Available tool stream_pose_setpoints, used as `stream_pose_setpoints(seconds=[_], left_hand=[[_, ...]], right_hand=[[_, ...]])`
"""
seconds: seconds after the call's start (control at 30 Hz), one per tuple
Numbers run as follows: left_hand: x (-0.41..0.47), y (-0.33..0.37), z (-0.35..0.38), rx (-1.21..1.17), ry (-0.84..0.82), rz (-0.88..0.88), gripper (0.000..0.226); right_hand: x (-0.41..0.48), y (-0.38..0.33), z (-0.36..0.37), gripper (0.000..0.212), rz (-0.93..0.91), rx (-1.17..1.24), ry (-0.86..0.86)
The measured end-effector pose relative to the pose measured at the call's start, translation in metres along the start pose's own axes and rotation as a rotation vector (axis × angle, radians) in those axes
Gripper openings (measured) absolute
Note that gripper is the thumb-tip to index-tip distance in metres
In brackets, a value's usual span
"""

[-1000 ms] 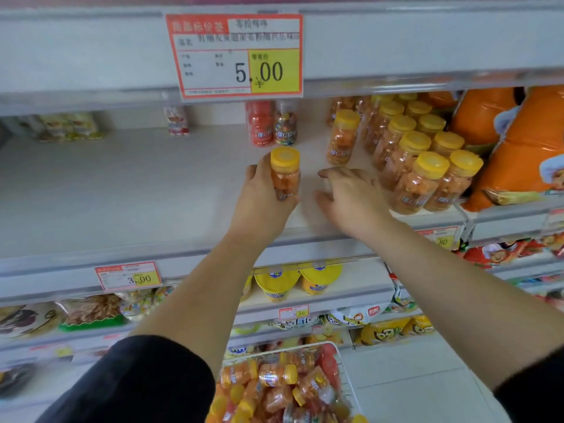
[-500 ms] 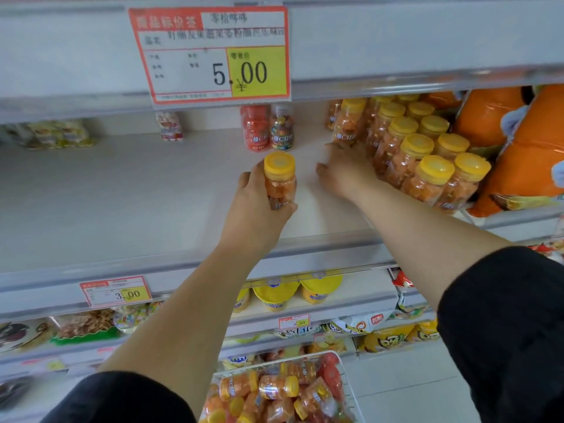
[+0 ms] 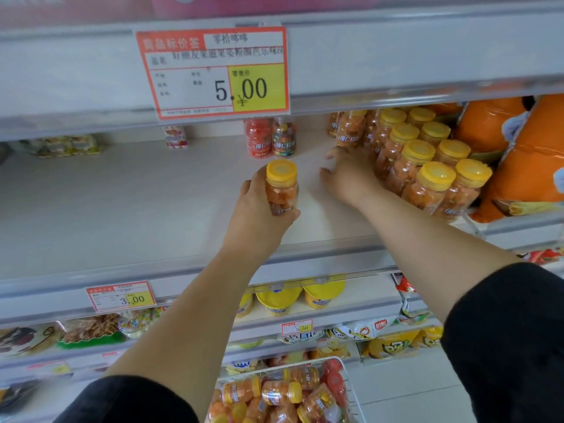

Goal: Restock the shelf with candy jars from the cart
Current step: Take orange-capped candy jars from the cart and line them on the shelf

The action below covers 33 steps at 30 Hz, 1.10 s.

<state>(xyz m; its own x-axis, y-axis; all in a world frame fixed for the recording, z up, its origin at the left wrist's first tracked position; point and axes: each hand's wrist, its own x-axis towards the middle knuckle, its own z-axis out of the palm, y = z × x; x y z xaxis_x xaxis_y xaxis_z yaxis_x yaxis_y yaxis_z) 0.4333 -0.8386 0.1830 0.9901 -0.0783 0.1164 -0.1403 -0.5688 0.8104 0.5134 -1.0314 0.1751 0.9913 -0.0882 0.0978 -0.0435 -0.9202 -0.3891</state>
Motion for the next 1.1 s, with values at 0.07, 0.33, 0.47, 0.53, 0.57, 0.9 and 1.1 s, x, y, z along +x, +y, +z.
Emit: stream_pose_setpoints(seconds=[0.07,0.33,0.47,0.53,0.57,0.9,1.1], left_hand=[[0.001,-0.002,-0.004,-0.024,-0.039,-0.015,0.071],[0.016,0.004,0.004,0.020,-0.108,-0.042,0.057],[0.044,0.019,0.035,0.033,-0.114,-0.003,0.055],[0.060,0.027,0.051,0.021,-0.102,0.002,0.059],[0.067,0.031,0.059,0.014,-0.094,0.003,0.062],[0.109,0.046,0.097,0.040,-0.062,0.010,0.067],[0.113,0.051,0.106,0.027,-0.024,0.010,0.062]], right_hand=[[-0.024,-0.005,-0.008,0.041,-0.034,0.111,-0.004],[-0.122,0.005,-0.038,0.033,-0.248,0.021,-0.176],[-0.139,0.029,-0.052,0.029,-0.345,-0.084,-0.202],[-0.145,0.039,-0.056,0.034,-0.373,-0.105,-0.234],[-0.147,0.042,-0.058,0.039,-0.378,-0.109,-0.246],[-0.139,0.058,-0.053,0.040,-0.490,-0.064,-0.176],[-0.139,0.062,-0.050,0.040,-0.539,-0.063,-0.146]])
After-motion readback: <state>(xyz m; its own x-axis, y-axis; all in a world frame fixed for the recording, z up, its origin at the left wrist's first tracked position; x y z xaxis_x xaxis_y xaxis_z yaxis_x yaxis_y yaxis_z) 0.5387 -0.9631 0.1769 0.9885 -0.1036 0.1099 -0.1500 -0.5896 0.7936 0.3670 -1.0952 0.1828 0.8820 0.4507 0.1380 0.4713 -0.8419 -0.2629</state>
